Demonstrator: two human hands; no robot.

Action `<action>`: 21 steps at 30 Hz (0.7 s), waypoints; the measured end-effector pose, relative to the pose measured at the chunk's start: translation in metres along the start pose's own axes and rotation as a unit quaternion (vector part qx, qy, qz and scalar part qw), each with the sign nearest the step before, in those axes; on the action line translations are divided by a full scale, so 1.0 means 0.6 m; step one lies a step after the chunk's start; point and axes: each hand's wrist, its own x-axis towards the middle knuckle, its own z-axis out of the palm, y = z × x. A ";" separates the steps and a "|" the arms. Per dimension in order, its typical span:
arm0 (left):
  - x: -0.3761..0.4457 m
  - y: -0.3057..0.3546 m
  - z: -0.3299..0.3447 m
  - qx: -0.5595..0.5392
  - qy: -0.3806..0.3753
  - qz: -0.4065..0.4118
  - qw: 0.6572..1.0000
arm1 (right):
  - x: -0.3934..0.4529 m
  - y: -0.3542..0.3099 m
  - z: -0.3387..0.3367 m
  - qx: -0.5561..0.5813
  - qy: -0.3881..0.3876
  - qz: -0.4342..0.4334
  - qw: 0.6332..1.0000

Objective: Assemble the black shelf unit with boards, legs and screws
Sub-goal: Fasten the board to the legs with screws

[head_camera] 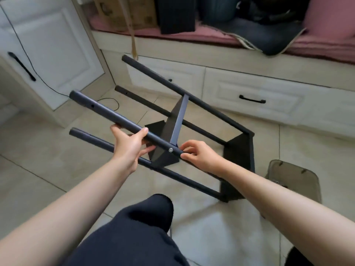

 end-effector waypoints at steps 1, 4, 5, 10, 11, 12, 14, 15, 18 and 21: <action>-0.005 0.020 0.011 0.019 -0.023 0.011 0.999 | -0.009 -0.011 -0.011 -0.017 0.005 -0.002 1.000; -0.031 0.075 0.047 0.083 -0.086 0.043 0.992 | -0.044 -0.036 -0.047 -0.041 0.012 0.006 0.999; -0.041 0.090 0.059 0.101 -0.104 0.056 0.988 | -0.058 -0.041 -0.058 -0.034 0.012 0.011 0.999; -0.098 0.132 0.122 0.190 -0.168 0.127 0.959 | -0.127 -0.052 -0.100 -0.058 -0.019 0.031 0.998; -0.109 0.136 0.134 0.204 -0.179 0.131 0.953 | -0.140 -0.051 -0.111 -0.064 -0.037 0.036 0.997; -0.119 0.139 0.144 0.221 -0.186 0.134 0.948 | -0.153 -0.050 -0.125 -0.074 -0.051 0.042 0.995; -0.140 0.142 0.157 0.271 -0.190 0.150 0.932 | -0.177 -0.044 -0.162 -0.098 -0.042 0.054 0.993; -0.150 0.141 0.161 0.296 -0.193 0.164 0.921 | -0.187 -0.039 -0.184 -0.097 -0.017 0.062 0.993; -0.175 0.135 0.158 0.332 -0.215 0.214 0.893 | -0.208 -0.018 -0.250 -0.052 0.099 0.100 0.989; -0.189 0.131 0.144 0.358 -0.237 0.242 0.870 | -0.209 0.004 -0.304 -0.033 0.196 0.130 0.971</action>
